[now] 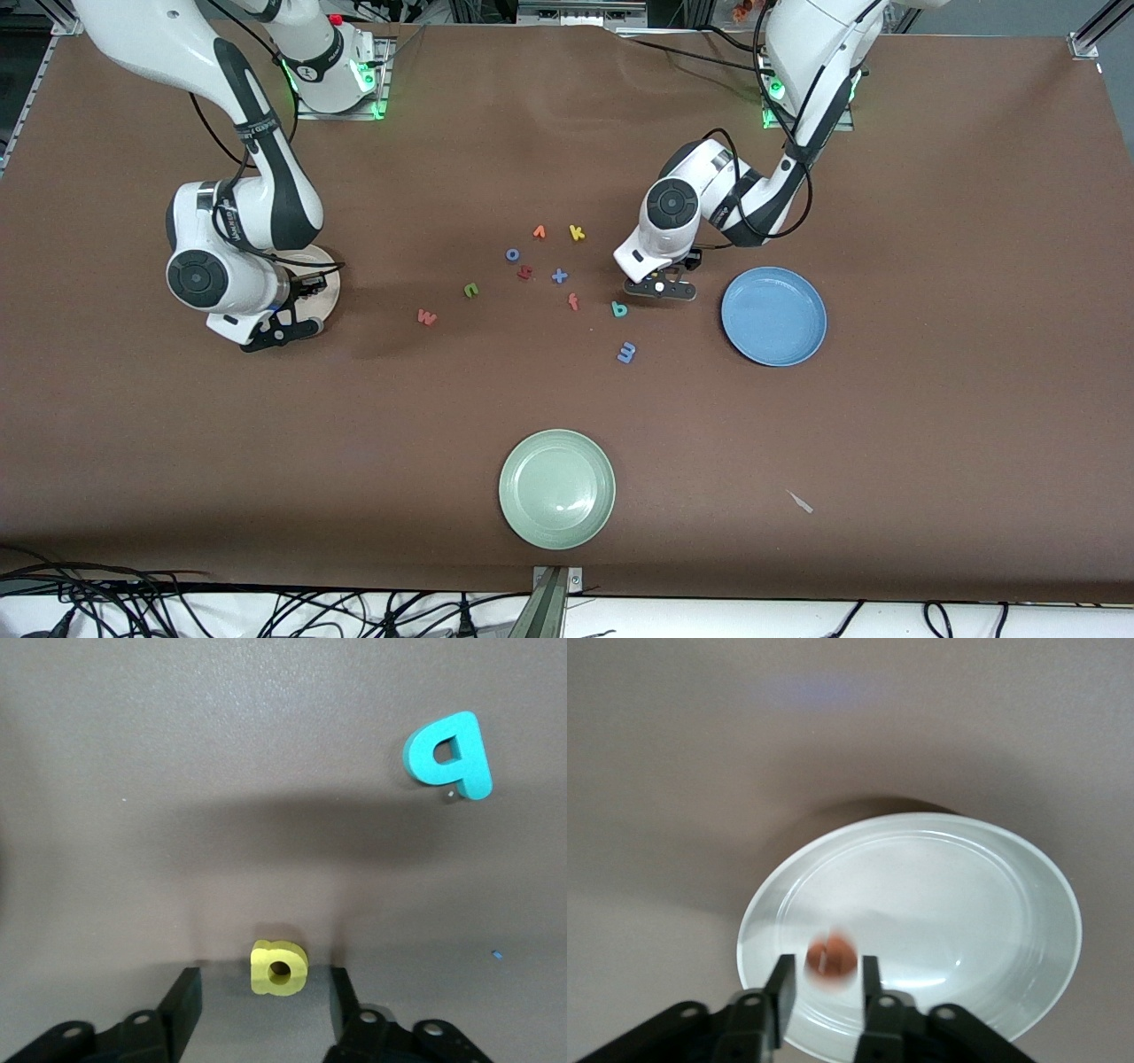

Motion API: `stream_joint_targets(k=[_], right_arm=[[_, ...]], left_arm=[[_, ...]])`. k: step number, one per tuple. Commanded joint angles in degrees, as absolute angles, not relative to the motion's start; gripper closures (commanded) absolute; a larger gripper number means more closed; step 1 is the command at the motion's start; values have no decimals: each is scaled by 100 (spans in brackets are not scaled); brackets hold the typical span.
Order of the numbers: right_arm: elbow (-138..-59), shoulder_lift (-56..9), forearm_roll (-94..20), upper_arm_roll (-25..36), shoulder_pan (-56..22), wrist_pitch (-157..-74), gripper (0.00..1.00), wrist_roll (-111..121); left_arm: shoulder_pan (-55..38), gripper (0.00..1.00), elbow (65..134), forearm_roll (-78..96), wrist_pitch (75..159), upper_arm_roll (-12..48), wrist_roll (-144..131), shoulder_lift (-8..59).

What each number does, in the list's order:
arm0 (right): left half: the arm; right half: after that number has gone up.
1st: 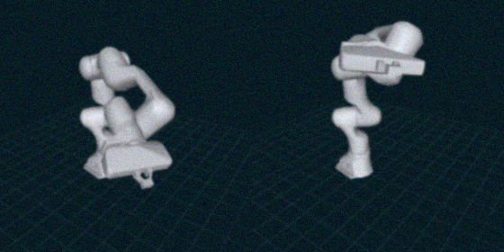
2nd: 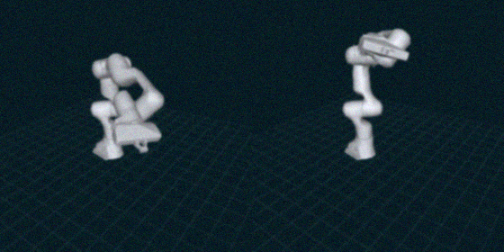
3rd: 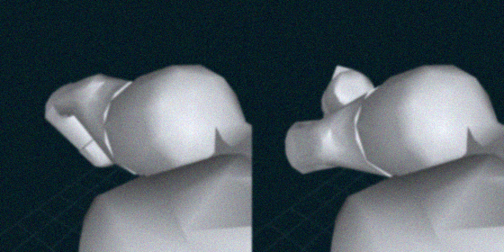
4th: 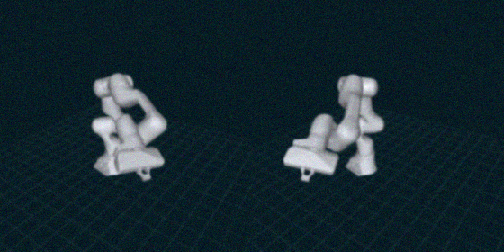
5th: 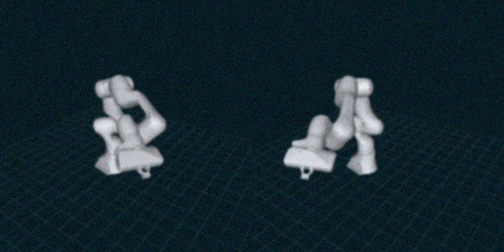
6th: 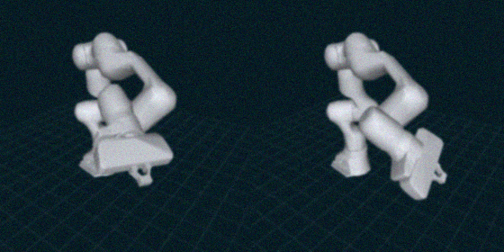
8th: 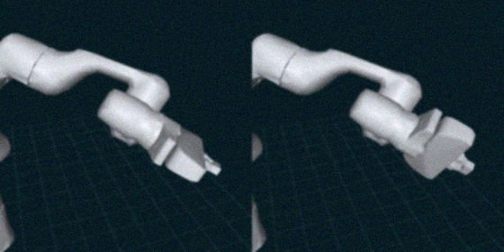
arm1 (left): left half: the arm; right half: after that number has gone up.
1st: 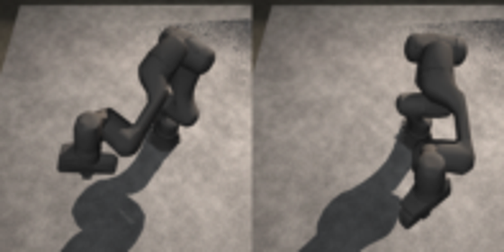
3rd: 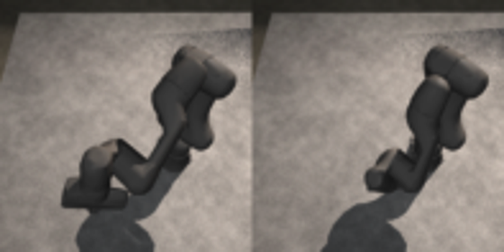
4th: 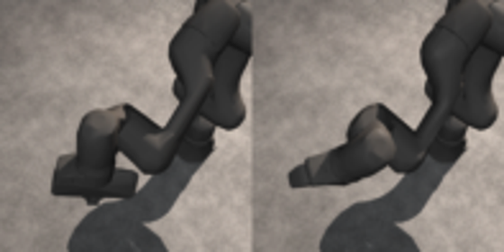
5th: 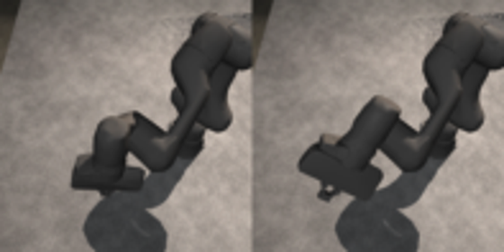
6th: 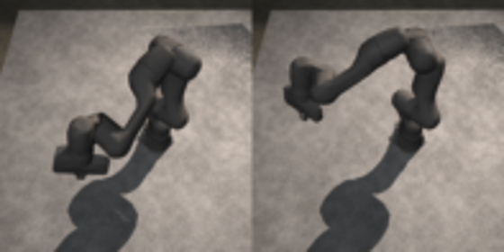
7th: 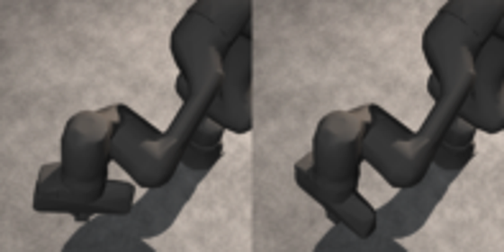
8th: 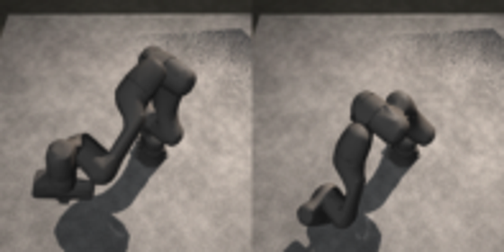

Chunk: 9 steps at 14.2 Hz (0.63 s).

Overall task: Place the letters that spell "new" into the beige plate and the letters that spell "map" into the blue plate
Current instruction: 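Put the orange letter in the white plate while the left gripper lowers yellow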

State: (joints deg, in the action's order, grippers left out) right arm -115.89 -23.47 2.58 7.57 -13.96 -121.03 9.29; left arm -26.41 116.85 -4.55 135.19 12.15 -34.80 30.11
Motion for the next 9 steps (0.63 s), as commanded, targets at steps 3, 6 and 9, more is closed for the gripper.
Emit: stream_joint_targets(k=[3, 6, 9], right_arm=[[-11208, -2241, 255, 686, -1459, -11542, 0, 914], [-10873, -2250, 281, 186, -1521, -11294, 0, 1046], [-10915, -2311, 273, -148, -1521, -11810, 0, 1229]], left_arm=[[-2663, 86, 11690, -764, 13614, 1213, -3516, 3015], [-2654, 100, 11689, -765, 13606, 1213, -3516, 2980], [-2576, 100, 11646, -765, 13405, 1204, -3306, 2717]])
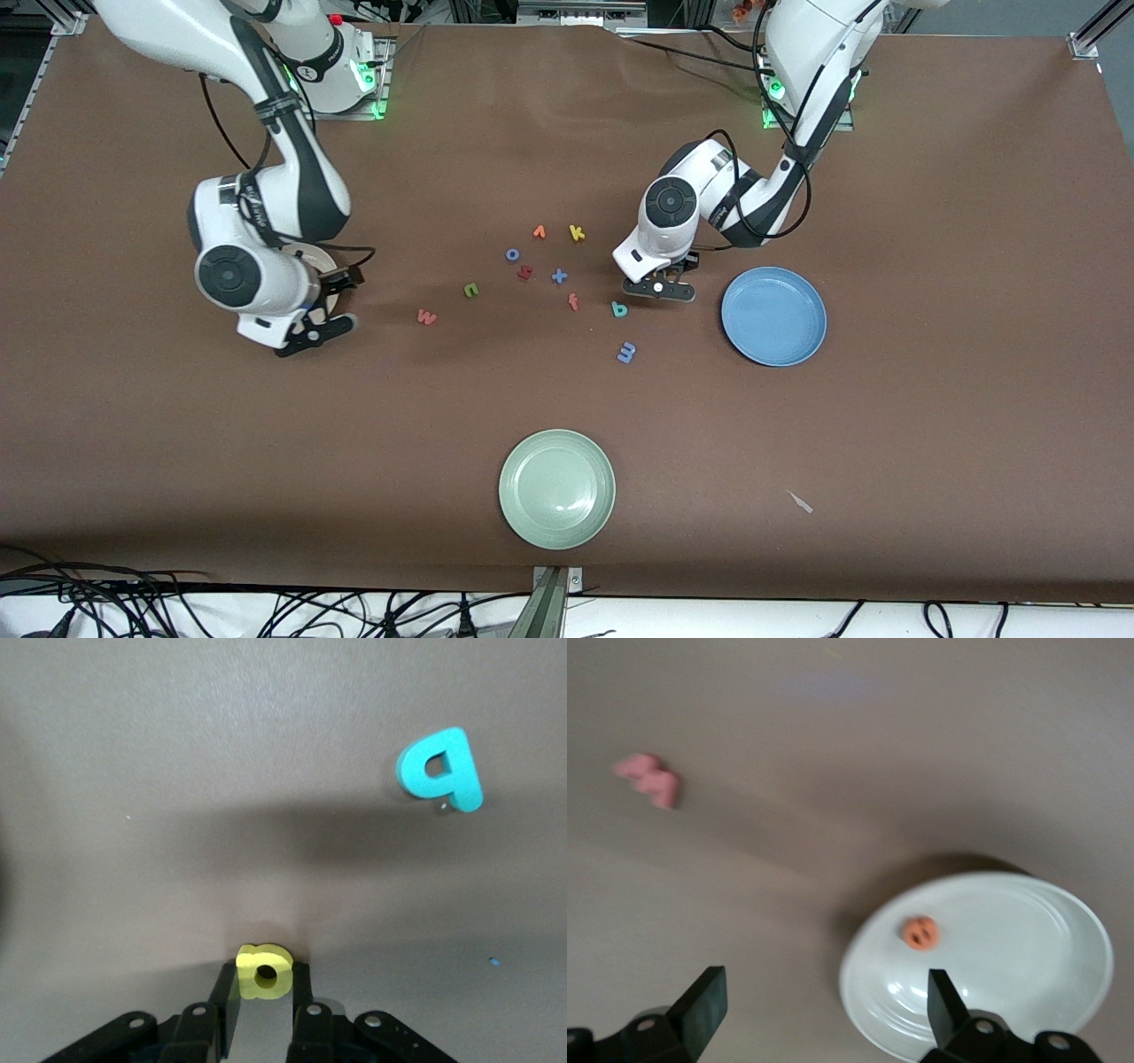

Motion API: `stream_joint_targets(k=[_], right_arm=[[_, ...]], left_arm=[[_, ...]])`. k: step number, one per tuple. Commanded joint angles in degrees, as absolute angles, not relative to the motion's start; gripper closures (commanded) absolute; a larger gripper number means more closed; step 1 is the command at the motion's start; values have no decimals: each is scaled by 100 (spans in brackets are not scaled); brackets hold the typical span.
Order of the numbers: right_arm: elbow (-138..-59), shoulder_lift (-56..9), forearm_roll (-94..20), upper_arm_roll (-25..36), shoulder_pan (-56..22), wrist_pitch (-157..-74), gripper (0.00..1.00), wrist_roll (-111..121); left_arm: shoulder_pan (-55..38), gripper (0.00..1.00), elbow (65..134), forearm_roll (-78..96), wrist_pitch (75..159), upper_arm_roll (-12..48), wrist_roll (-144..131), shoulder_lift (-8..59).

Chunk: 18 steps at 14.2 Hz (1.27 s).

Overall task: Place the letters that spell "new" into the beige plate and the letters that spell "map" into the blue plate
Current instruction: 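Put the orange letter in the white plate while the left gripper lowers yellow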

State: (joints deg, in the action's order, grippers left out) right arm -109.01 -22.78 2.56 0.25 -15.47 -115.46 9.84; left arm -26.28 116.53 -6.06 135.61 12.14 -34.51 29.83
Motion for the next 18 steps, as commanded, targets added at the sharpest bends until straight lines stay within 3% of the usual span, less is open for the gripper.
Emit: stream_joint_targets(k=[1, 4, 6, 8, 15, 18], right_arm=[[-10968, -2364, 264, -245, -1521, -12004, 0, 1483], [-11310, -2312, 281, -465, -1529, -12566, 0, 1608], [-11661, -2311, 290, -597, -1529, -13302, 0, 1722], [-11926, -2338, 299, -642, -1529, -13937, 0, 2011], [-11787, -2785, 325, -782, -1749, -14247, 1, 2434], [-11707, -2927, 492, -782, -1740, -14247, 7, 2479]], left_arm=[[-2497, 100, 11576, -765, 13090, 1195, -3096, 2594], [-1988, 100, 11207, -765, 11974, 1195, -1903, 2286], [-1532, 100, 11180, -765, 11760, 1204, -1015, 2101], [-1118, 100, 11180, -765, 11751, 1204, -22, 2031], [-177, 100, 11241, -791, 12330, 1178, 2267, 2600], [-149, 95, 11259, -791, 12463, 1195, 2338, 2777]])
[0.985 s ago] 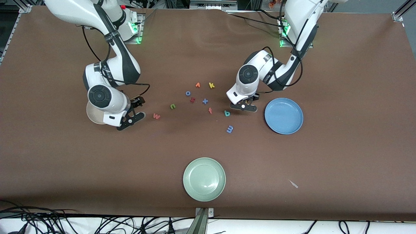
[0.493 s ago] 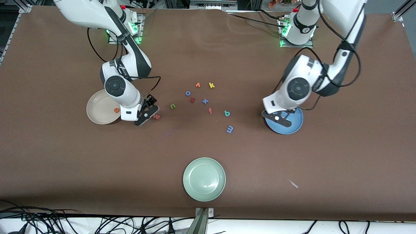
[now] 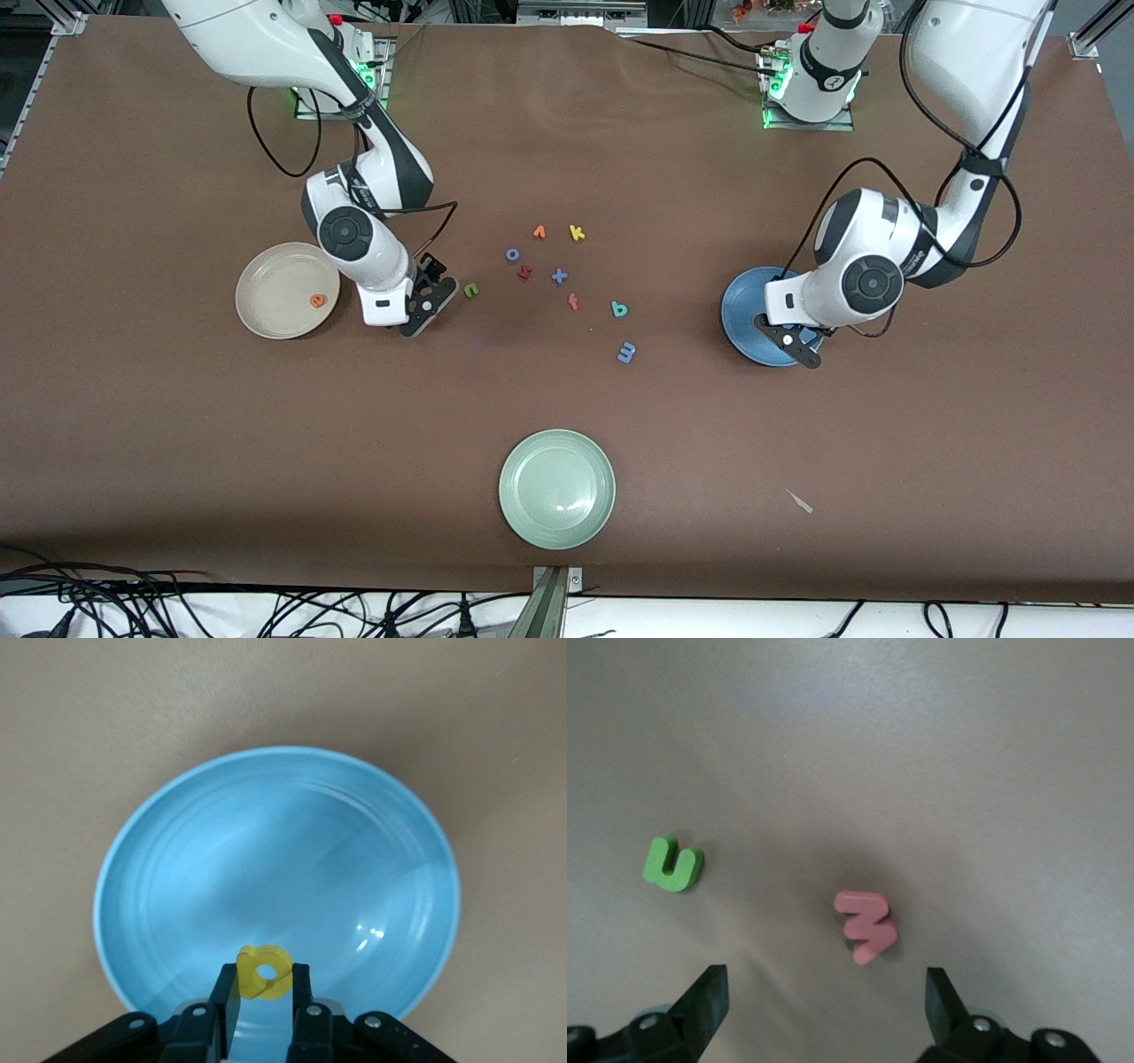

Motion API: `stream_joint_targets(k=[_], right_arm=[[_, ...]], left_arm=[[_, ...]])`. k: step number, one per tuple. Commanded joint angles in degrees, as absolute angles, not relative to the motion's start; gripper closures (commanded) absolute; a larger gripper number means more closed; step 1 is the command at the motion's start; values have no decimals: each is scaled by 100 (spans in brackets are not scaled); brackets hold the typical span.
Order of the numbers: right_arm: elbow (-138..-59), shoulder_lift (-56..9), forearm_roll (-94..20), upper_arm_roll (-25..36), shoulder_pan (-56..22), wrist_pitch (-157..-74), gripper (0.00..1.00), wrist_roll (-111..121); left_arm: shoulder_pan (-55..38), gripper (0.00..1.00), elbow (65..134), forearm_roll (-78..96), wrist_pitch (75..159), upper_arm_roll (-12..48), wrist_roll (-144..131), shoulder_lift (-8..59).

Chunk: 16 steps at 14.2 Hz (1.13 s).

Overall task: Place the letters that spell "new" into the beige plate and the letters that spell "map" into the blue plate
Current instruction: 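Put the orange letter in the white plate while the left gripper lowers yellow, then grasp the pink M with the right gripper while the left gripper reaches E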

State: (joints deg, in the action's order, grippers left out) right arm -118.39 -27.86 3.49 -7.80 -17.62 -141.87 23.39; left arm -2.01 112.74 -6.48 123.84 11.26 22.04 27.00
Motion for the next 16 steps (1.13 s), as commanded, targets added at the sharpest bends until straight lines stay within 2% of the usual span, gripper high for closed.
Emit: stream_joint_targets(k=[1, 2, 3, 5, 7, 8, 10, 12, 16], right_arm=[[-11664, -2970, 510, -782, -1740, -14247, 9, 2496], [-11593, -3023, 510, -782, -1740, -14238, 12, 2618], [-11497, -3102, 510, -782, -1740, -14230, 13, 2732], [-11417, -3181, 510, -782, -1731, -14229, 20, 2777], [-11417, -3182, 510, -782, -1723, -14238, 34, 2934], [-11400, -3190, 510, -782, -1688, -14238, 35, 3049], [-11382, -3225, 510, -782, -1670, -14238, 43, 3067], [-11373, -3226, 510, -782, -1679, -14247, 56, 3067], [-11373, -3252, 510, -782, -1687, -14273, 76, 3067]], left_arm=[[-149, 76, 11259, -782, 12472, 1195, 2347, 2803], [-141, 9, 11250, -782, 12472, 1213, 2347, 2812], [-167, 0, 11241, -774, 12463, 1222, 2347, 2786], [-211, 0, 11189, -782, 12384, 1239, 2364, 2594], [-211, 0, 10971, -730, 12244, 1493, 2286, 2514], [-246, 0, 10821, -703, 12052, 1599, 2216, 2514], [-360, 0, 10679, -694, 11979, 1766, 1831, 2557], [-587, 0, 10661, -694, 12040, 1898, 1286, 2645], [-1186, 0, 10100, -642, 12050, 1916, 161, 2891]])
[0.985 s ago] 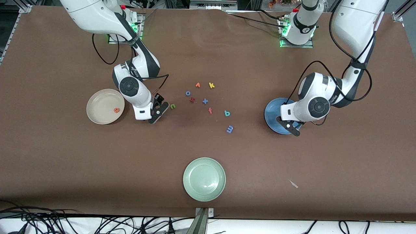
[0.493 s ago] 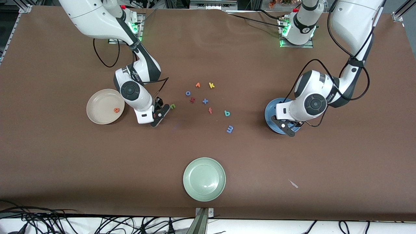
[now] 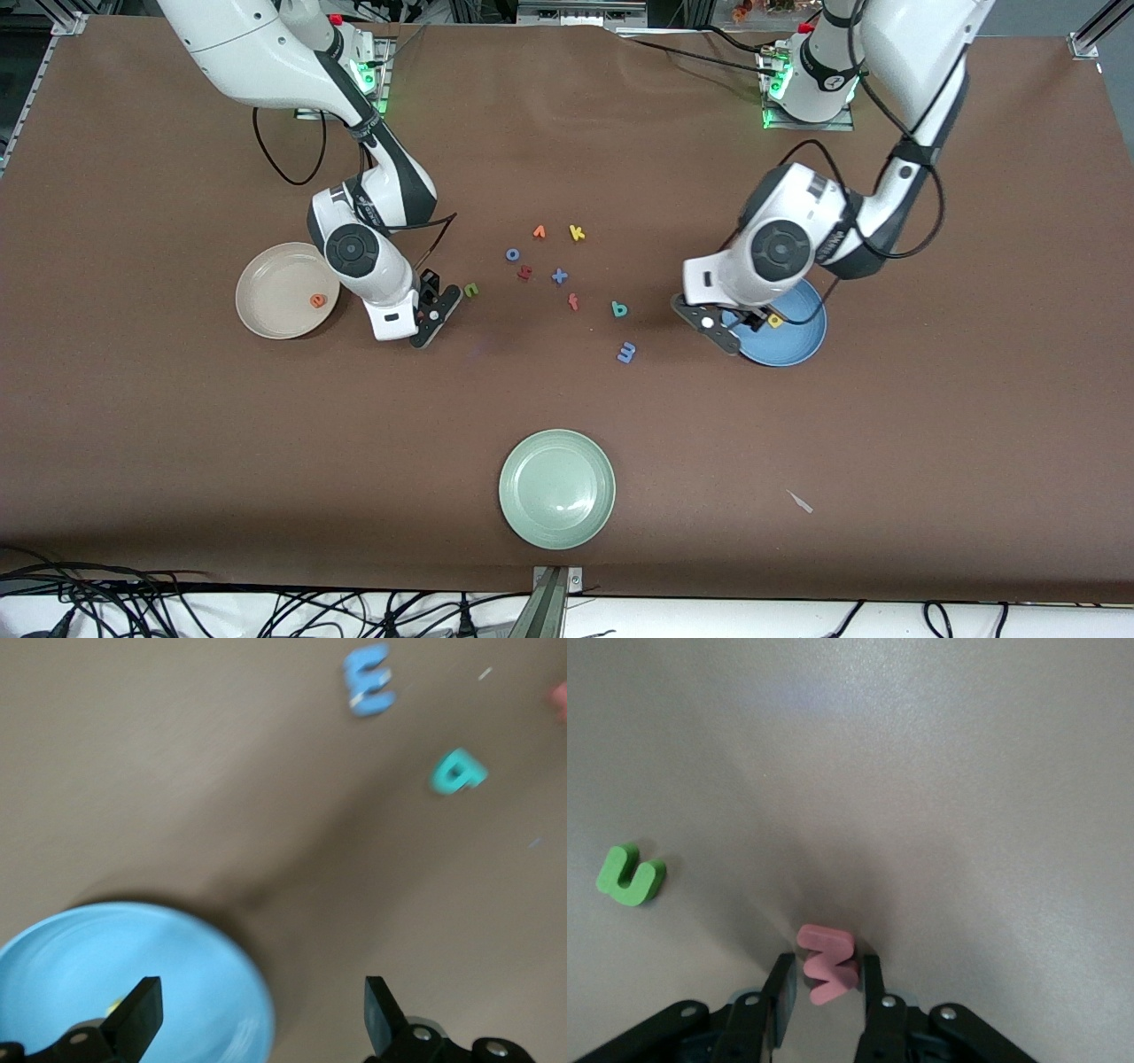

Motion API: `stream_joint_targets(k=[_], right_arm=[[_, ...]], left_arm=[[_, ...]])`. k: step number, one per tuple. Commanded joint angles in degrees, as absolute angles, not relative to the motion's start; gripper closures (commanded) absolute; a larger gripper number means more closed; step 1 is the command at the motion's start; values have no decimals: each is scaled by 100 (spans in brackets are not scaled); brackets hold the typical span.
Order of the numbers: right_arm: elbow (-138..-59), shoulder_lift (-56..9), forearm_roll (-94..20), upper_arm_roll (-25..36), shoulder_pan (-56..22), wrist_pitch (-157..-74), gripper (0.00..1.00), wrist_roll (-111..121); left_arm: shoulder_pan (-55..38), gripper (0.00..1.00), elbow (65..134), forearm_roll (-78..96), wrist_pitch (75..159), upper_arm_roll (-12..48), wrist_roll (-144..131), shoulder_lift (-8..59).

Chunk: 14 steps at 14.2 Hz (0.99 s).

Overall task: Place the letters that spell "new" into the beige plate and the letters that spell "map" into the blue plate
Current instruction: 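Grasp the pink M with the right gripper while the left gripper reaches E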

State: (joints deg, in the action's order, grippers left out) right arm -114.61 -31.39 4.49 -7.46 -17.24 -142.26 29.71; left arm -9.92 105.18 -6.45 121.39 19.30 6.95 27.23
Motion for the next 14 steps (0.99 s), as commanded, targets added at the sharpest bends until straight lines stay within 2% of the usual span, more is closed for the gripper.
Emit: stream_joint_targets(k=[1, 3, 4, 7, 9, 12, 14], right_arm=[[-11373, -3261, 518, -782, -1696, -14300, 80, 3076], [-11356, -3261, 536, -782, -1688, -14300, 92, 3207], [-11199, -3252, 527, -782, -1670, -14239, 94, 3330], [-10680, -3165, 519, -765, -1442, -13083, 96, 3506], [-10591, -2989, 466, -616, -1345, -12413, 98, 3559], [-11010, -2691, 457, -168, -1327, -12383, 98, 3823], [-11406, -2349, 466, 34, -1327, -12428, 98, 3858]], left_arm=[[-1195, 0, 10046, -476, 12041, 1925, -112, 2918], [-1327, 0, 10037, -369, 12023, 1942, -394, 2927], [-1345, 0, 10020, -378, 12023, 1942, -491, 2944], [-1336, 0, 10011, -430, 12067, 1916, -615, 3093], [-1353, 0, 10002, -431, 12399, 1899, -982, 3321], [-1380, 0, 9958, -702, 12972, 1890, -2132, 3725], [-1389, 0, 9486, -870, 12903, 1890, -2425, 3936]])
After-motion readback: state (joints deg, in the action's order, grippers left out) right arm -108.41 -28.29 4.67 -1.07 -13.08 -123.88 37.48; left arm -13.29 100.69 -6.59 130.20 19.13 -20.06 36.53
